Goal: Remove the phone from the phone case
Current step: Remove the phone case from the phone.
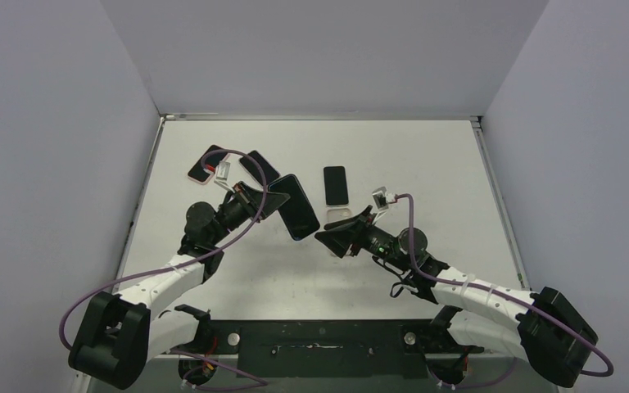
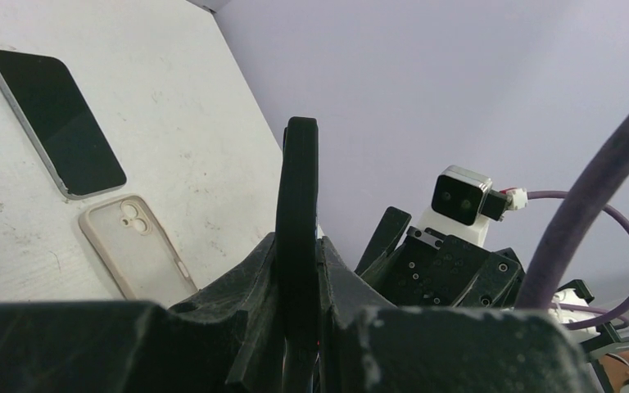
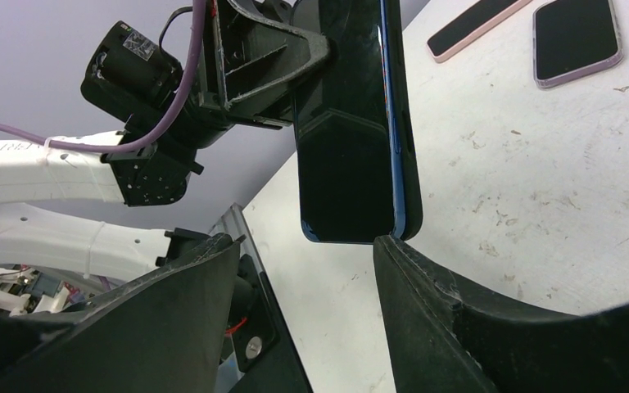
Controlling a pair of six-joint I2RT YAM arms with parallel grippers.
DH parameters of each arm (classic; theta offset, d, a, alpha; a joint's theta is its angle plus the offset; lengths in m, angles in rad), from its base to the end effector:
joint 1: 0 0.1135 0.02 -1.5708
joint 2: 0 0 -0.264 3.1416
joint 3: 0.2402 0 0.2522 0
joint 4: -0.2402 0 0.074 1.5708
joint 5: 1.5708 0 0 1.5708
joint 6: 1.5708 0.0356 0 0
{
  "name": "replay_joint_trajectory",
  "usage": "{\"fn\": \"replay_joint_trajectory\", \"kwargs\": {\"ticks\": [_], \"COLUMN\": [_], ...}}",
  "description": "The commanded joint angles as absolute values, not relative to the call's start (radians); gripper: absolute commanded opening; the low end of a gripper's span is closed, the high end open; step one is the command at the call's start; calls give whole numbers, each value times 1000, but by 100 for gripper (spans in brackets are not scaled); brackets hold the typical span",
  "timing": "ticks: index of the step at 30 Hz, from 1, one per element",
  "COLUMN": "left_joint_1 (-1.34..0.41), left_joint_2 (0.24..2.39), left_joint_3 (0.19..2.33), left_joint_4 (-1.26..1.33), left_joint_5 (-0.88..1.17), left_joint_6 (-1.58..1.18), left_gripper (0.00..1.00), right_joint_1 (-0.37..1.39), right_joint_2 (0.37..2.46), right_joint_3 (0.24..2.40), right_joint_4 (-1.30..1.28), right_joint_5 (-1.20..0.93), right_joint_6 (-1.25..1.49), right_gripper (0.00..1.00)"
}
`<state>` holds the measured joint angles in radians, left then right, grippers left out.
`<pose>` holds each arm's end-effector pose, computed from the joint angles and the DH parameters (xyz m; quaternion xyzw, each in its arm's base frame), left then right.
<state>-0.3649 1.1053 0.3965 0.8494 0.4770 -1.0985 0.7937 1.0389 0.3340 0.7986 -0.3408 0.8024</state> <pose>0.2100 -0.0977 0.2503 -0.0620 0.6587 -0.6054 0.4424 0.1448 0.1642 0.2381 -0.1225 0.6640 0.6015 0.4270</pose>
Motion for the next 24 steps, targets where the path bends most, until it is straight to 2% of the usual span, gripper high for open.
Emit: {"fn": "replay_joint_trajectory", "kwargs": {"ticks": [1,24], "left_joint_1": [-367,-398], "left_joint_2": [1109,1111], "left_joint_3": [404,412], "left_joint_4": [1007,1049], "left_joint_5": [484,497], "left_joint_6": [-1161,-1192], "left_gripper": [0,0], "right_joint_1": [801,801], "right_joint_2": [1040,1072], "right_joint_3": [341,357], "right_joint_4": [846,904], "right_joint_5": [-327,-362], "right_joint_6": [806,829], "right_gripper": [61,56]}}
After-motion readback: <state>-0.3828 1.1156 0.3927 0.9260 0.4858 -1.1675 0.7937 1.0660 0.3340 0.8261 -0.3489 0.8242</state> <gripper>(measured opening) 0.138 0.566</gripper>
